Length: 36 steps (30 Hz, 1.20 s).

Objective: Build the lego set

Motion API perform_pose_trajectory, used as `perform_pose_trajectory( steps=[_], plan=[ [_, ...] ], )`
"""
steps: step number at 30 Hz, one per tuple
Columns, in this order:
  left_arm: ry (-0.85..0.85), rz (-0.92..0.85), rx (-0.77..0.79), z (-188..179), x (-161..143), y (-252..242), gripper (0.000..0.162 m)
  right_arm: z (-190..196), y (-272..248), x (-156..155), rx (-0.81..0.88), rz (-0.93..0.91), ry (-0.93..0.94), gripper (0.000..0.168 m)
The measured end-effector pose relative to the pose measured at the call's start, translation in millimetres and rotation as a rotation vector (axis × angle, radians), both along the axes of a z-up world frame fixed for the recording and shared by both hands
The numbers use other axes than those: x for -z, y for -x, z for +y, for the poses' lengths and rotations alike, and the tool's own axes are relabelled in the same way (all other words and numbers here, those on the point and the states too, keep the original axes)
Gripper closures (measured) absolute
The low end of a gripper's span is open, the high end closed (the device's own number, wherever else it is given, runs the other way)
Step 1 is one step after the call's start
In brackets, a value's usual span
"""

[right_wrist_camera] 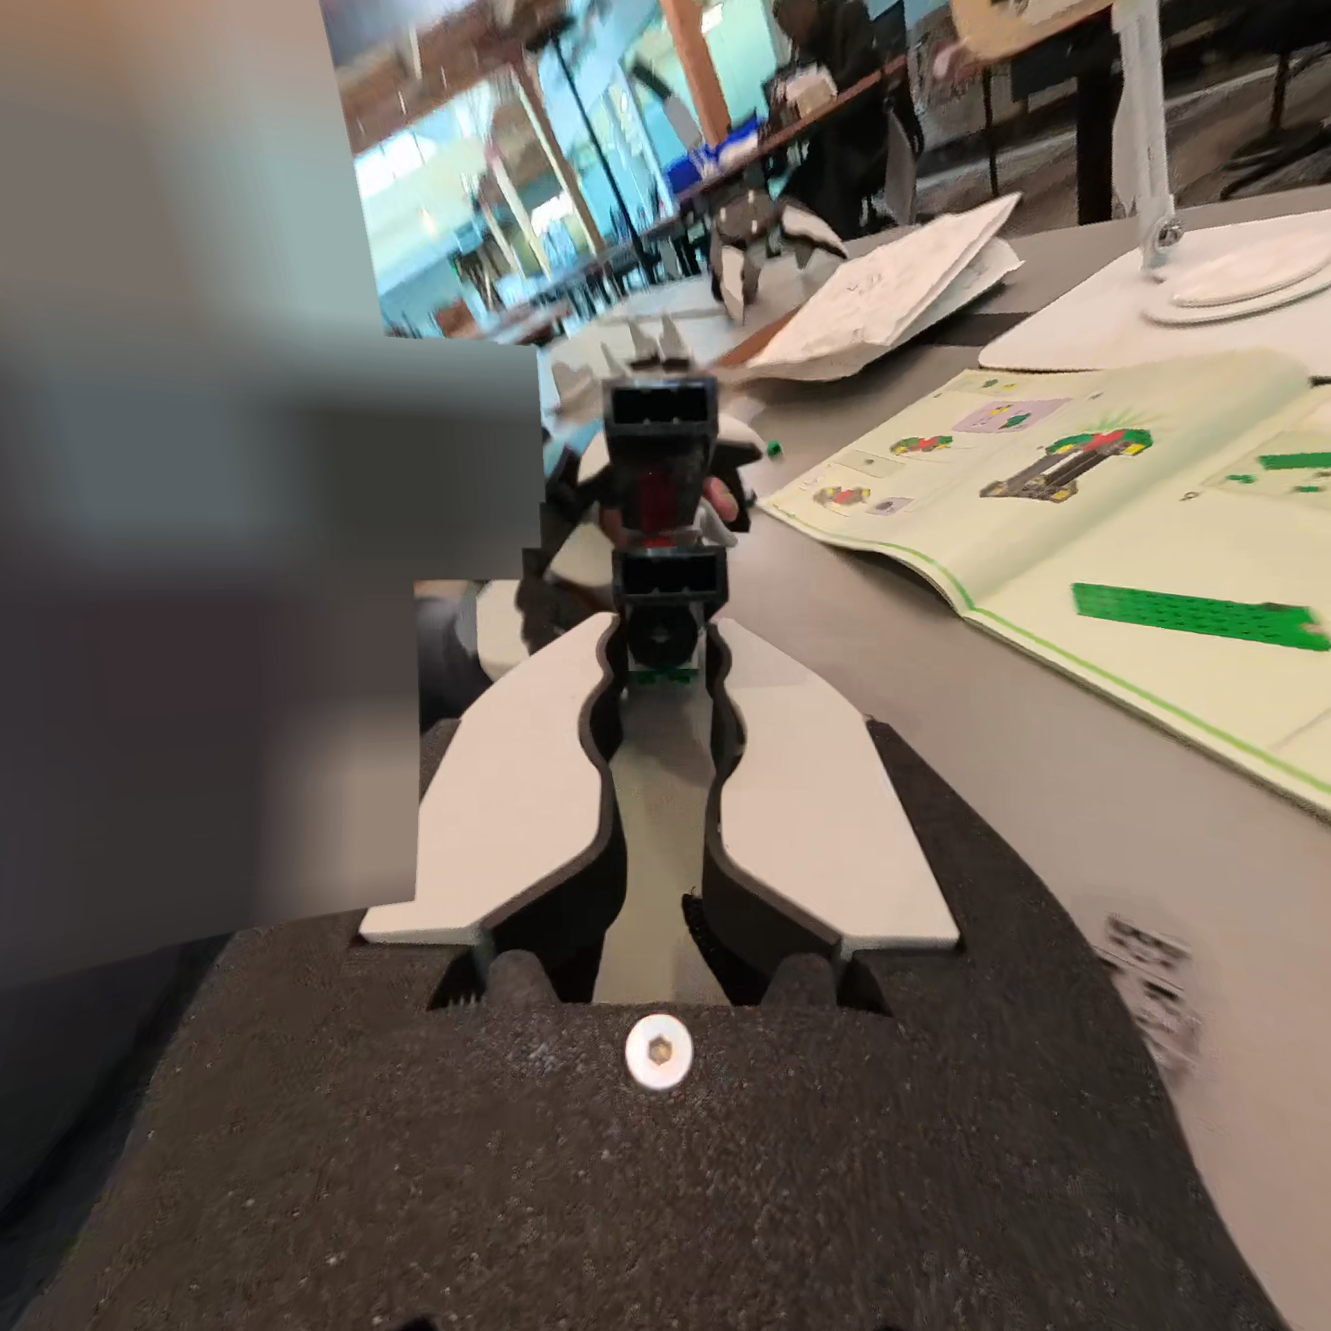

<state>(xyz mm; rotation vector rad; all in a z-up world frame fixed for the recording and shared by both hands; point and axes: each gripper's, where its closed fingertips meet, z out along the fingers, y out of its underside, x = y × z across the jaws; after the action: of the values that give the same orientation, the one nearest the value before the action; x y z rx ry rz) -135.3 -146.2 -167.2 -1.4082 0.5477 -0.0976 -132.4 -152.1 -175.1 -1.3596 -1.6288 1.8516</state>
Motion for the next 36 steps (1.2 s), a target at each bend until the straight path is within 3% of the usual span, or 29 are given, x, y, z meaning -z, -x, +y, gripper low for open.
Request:
perform_pose_trajectory(
  steps=[1, 8, 15, 21, 25, 30, 33, 36],
  plan=[
    [0.038, -0.035, 0.044, -0.1, 3.6, -2.4, 0.083, 2.3, -5.2, 4.0, -0.019, -0.009, -0.076, 0.149],
    [0.177, -0.164, 0.295, -9.2, 10.2, -22.4, 0.109, -4.0, -30.3, 33.7, -0.180, -0.088, -0.521, 0.149],
    [0.312, -0.064, 0.350, -10.0, 29.9, -39.4, 0.116, -6.9, -35.1, 37.6, -0.221, -0.132, -0.646, 0.149],
    [0.327, 0.026, 0.343, -11.1, 39.0, -46.2, 0.138, -7.4, -38.3, 40.7, -0.230, -0.196, -0.766, 0.149],
    [0.305, -0.034, 0.363, -13.0, 31.6, -42.5, 0.141, -10.0, -34.4, 33.8, -0.207, -0.150, -0.756, 0.149],
    [0.237, -0.151, 0.363, -13.7, 16.1, -31.8, 0.141, -5.7, -35.6, 13.0, -0.153, -0.031, -0.619, 0.123],
    [0.215, -0.215, 0.389, -15.6, 9.2, -28.6, 0.141, -6.0, -34.7, -5.3, -0.109, 0.087, -0.487, 0.122],
    [0.205, -0.221, 0.391, -16.5, 7.9, -27.9, 0.141, 9.3, -36.8, 3.5, -0.048, 0.019, -0.449, 0.123]
  ],
)
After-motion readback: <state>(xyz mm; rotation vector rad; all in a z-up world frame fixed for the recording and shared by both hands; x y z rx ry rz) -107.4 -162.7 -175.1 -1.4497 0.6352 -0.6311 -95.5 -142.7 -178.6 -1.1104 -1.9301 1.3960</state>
